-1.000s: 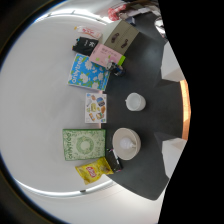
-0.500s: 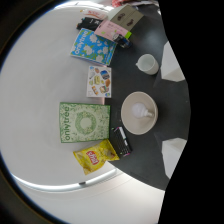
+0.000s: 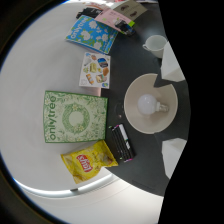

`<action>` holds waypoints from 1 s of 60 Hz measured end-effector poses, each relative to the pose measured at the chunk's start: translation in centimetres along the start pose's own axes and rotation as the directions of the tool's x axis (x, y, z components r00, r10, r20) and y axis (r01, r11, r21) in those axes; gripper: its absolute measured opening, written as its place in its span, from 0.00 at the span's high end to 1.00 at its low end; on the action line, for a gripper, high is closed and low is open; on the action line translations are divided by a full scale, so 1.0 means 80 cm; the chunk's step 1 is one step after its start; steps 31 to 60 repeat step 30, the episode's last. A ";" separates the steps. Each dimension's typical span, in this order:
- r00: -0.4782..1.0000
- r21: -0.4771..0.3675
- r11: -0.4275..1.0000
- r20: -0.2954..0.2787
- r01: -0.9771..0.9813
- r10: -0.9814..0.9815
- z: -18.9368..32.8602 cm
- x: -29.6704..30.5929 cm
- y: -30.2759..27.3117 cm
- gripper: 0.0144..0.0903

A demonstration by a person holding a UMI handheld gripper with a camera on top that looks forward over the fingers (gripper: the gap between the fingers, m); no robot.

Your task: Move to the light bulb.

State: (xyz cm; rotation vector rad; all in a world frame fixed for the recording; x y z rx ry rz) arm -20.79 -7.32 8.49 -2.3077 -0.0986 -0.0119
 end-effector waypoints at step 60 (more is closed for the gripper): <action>1.000 -0.049 0.999 -0.022 -0.022 0.021 0.003 0.010 0.013 0.06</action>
